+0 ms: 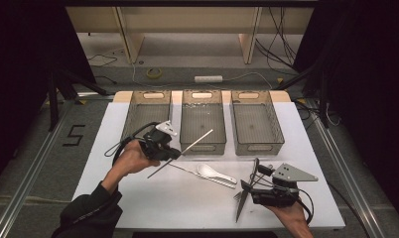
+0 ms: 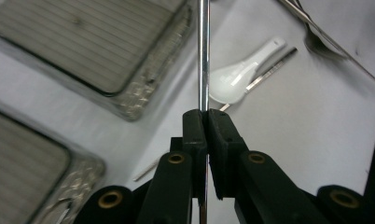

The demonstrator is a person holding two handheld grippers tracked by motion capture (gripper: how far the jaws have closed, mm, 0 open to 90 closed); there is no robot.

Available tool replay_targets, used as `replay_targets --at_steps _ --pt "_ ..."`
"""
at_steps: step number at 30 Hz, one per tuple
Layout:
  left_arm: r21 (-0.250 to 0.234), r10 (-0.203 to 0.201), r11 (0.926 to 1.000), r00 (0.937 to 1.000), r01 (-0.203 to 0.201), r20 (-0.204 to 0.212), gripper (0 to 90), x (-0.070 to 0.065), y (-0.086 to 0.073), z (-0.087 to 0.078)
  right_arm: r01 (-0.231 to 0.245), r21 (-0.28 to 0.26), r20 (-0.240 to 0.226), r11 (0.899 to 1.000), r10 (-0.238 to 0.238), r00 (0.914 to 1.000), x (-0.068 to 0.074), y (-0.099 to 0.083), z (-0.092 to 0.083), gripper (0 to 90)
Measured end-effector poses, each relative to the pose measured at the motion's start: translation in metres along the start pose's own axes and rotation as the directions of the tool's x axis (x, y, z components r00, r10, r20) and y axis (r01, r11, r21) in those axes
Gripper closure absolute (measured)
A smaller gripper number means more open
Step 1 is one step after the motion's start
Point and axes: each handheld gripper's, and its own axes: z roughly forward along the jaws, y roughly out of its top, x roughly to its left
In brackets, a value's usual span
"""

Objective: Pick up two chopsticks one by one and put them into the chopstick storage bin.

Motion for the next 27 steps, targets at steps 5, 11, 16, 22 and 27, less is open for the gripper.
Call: replay_targets --at_steps 5,11,16,22,27 --pt "-0.054 -0.065 0.9966 0.9967 0.062 -0.050 85.6 0.018 0.001 -0.016 -0.003 0.001 0.001 1.000 0.003 1.0000 0.000 0.000 0.000 21.2" --pt "-0.092 -0.139 0.9873 0.9840 0.129 -0.111 85.6 0.038 0.000 -0.028 -0.001 0.002 -0.001 1.000 0.001 1.0000 0.000 0.000 0.000 21.2" --pt "-0.141 -0.193 0.9747 0.9712 0.173 -0.140 85.6 0.050 -0.001 -0.034 0.000 0.004 -0.002 1.000 0.000 1.0000 0.000 0.000 0.000 21.2" --pt "-0.193 -0.249 0.9575 0.9517 0.214 -0.180 85.5 0.068 0.001 -0.044 -0.002 -0.001 -0.003 1.000 0.002 1.0000 0.000 0.000 0.001 21.2" --pt "-0.224 -0.288 0.9446 0.9330 0.240 -0.216 85.6 0.084 0.005 -0.048 -0.002 0.000 -0.001 1.000 0.002 1.0000 0.000 0.000 0.000 21.1"
